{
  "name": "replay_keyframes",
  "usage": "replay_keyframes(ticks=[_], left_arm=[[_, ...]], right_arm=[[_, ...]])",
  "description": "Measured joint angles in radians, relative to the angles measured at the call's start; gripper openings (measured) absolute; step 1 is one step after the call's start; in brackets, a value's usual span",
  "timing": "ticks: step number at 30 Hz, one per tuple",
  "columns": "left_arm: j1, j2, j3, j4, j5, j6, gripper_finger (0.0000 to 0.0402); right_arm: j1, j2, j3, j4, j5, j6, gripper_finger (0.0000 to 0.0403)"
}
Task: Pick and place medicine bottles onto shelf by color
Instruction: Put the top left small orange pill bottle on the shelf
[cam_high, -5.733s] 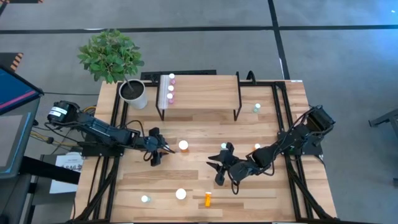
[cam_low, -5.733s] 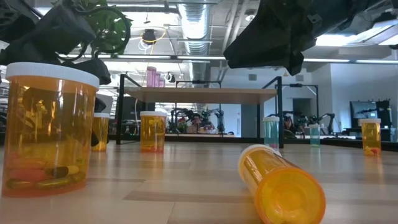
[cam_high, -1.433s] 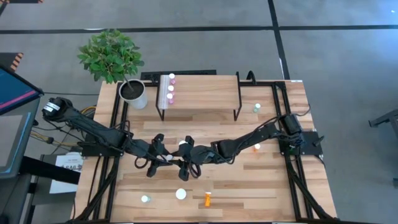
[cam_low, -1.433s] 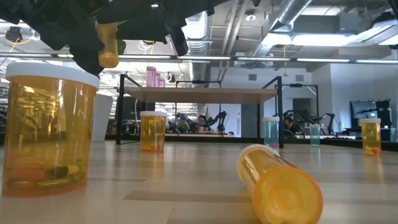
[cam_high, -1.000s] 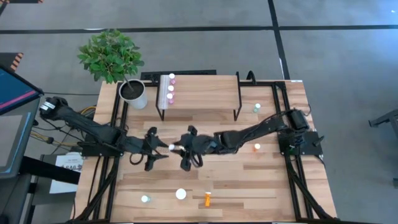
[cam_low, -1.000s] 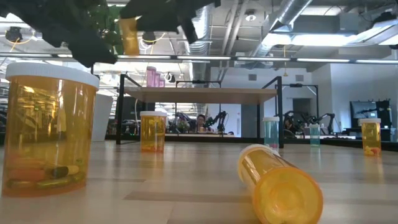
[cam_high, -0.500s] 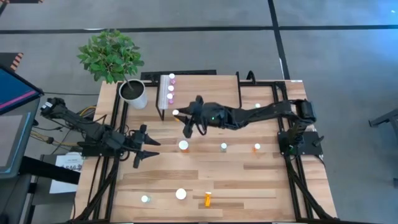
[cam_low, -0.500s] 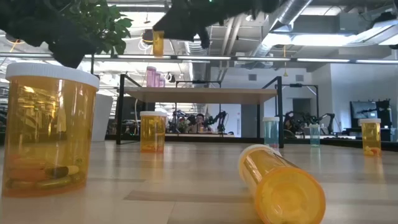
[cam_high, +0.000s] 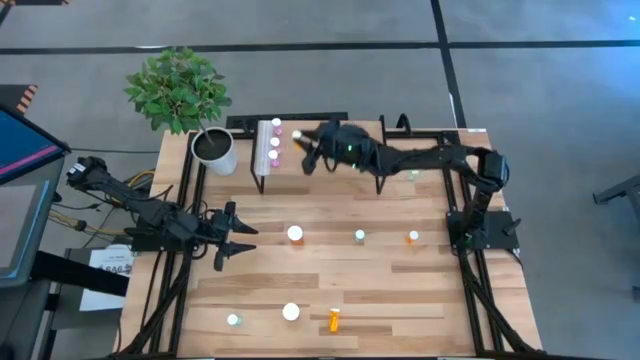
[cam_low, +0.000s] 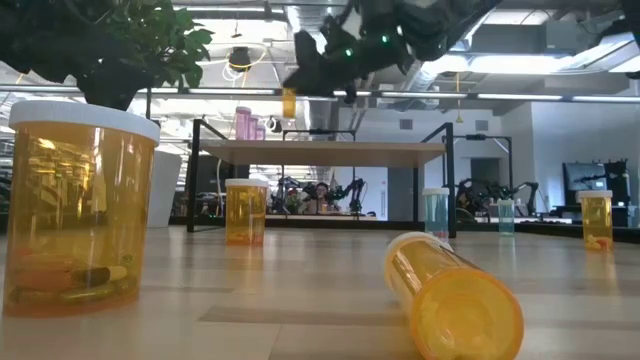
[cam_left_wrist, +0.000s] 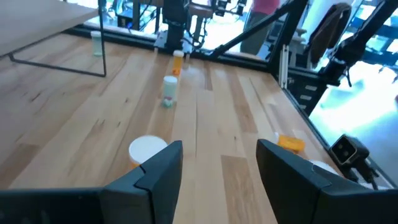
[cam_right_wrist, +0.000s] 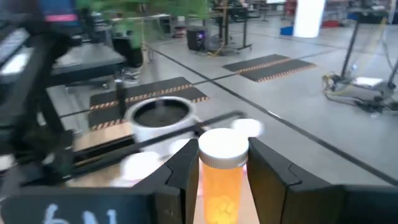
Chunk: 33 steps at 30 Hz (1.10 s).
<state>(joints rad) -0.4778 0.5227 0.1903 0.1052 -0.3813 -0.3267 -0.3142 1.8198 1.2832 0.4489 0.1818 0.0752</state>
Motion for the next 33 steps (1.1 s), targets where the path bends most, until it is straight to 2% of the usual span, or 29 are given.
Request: replay_keyframes(ticks=[7, 9, 12, 14, 21, 33], left_arm=[[0.0, 0.0, 0.0, 0.025, 0.0, 0.007, 0.0192], [0.0, 0.0, 0.0, 0.025, 0.0, 0.008, 0.0192], [0.0, 0.0, 0.0, 0.025, 0.0, 0.008, 0.0192], [0.0, 0.0, 0.0, 0.024, 0.0, 0.012, 0.0192], [0.0, 0.0, 0.0, 0.021, 0.0, 0.012, 0.0192], [0.0, 0.0, 0.0, 0.021, -0.003, 0.012, 0.0192]], right_arm=[[-0.121, 0.039, -0.003, 0.074, -0.178, 0.071, 0.0133], [-0.125, 0.06, 0.007, 0.134, -0.179, 0.047, 0.0133], [-0.135, 0.077, -0.002, 0.097, -0.177, 0.024, 0.0134], [-0.137, 0.111, 0.003, 0.137, -0.153, 0.011, 0.0135], [-0.167, 0.167, 0.0, 0.175, -0.15, 0.04, 0.0136], [-0.171, 0.165, 0.002, 0.158, -0.157, 0.047, 0.0148]])
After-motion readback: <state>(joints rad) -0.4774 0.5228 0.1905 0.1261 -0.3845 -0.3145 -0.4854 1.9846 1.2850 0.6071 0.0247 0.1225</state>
